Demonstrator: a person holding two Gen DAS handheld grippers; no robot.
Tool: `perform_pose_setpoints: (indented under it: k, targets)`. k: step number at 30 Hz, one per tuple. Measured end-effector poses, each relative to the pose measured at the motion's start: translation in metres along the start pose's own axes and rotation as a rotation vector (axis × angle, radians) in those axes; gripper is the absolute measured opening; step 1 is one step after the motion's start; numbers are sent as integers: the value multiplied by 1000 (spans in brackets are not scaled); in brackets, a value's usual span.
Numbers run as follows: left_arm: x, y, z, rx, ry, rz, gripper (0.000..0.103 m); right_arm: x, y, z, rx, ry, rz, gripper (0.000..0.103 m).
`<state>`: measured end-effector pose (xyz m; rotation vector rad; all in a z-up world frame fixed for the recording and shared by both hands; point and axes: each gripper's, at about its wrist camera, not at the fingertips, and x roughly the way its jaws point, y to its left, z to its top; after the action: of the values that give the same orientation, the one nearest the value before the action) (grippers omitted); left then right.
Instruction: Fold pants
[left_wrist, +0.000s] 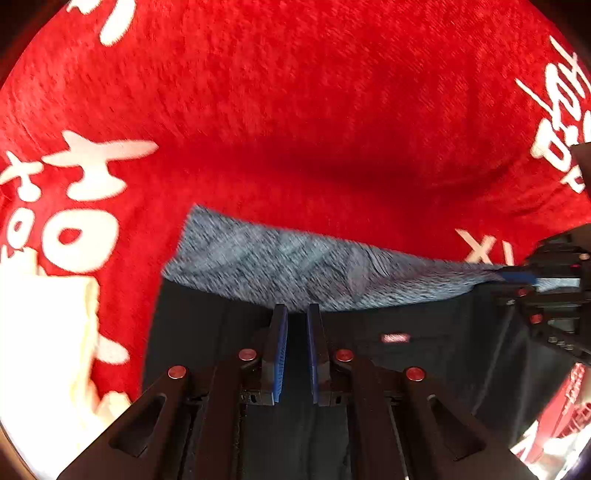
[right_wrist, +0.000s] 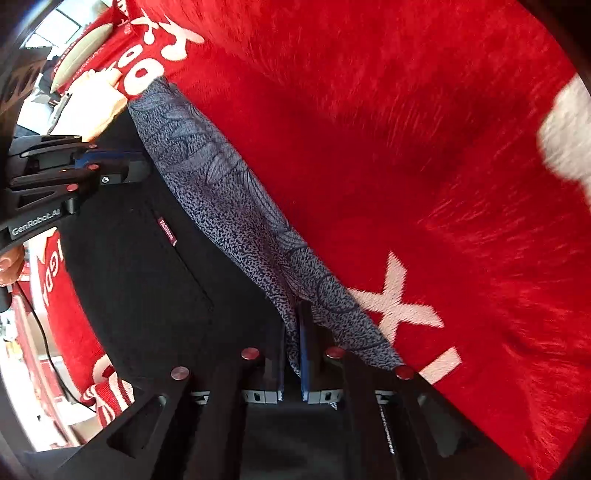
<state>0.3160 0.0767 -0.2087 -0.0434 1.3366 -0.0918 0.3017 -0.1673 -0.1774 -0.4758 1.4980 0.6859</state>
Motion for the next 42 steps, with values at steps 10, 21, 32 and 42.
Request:
perform_pose_setpoints:
  k: [10,21,32,42]
  targets:
    - [-15,-8,5,-52,-31,-33,12,-13,-4,-14,106,-98,-109,44]
    - [31,-20,25,-13,-42,127,12,-48,-8,-139,402,-82,17,44]
    - [-20,-59,-10,-12,43,38,12,-76,6,-243,710,-260,299,60]
    - [-14,-97,-65,-42,123,-62,12,-28,32,-264,923,-325,507,60]
